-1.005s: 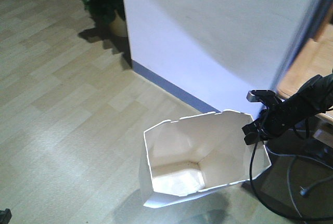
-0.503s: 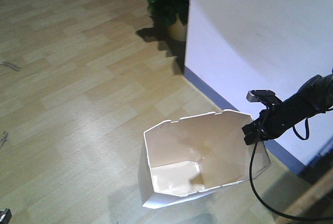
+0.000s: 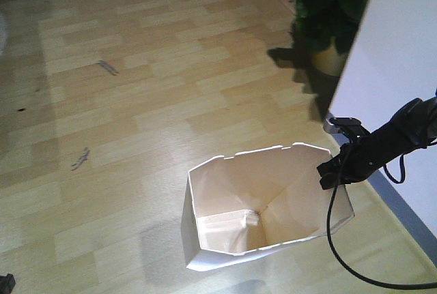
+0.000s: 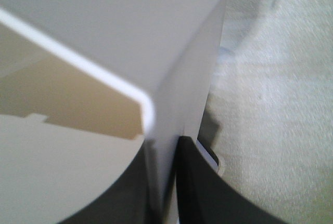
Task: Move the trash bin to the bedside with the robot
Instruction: 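Hold the bin in the right gripper while the base turns toward the bed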
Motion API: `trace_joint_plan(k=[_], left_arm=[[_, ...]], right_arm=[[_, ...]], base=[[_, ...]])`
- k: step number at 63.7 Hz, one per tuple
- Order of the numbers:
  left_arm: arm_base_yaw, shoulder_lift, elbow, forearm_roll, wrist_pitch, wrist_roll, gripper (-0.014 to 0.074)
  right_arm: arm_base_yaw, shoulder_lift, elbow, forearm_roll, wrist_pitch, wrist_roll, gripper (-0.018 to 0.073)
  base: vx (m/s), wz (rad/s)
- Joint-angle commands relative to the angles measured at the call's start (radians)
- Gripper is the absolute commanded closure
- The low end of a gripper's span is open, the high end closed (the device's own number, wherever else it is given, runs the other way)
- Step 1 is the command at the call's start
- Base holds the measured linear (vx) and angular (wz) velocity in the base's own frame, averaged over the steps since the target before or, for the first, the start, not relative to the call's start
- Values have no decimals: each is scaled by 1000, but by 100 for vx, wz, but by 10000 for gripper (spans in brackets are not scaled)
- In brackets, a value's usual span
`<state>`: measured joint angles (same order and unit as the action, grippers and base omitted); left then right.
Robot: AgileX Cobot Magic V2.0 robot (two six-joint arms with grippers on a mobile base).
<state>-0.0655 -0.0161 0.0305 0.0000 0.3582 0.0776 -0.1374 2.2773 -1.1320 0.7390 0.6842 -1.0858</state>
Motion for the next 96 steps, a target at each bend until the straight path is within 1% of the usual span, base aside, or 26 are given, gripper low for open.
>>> trace_joint_plan(k=[1,38,96], left_arm=[[0,-20,18,0,-69,-5,603],[0,-20,18,0,-69,-5,603],[0,-20,18,0,-69,-5,603]], right_arm=[[-2,-76,-18,93,149,0,562],[-2,-76,-18,93,149,0,562],[-2,-76,-18,93,149,0,562]], base=[[16,57],[19,39],[30,22]])
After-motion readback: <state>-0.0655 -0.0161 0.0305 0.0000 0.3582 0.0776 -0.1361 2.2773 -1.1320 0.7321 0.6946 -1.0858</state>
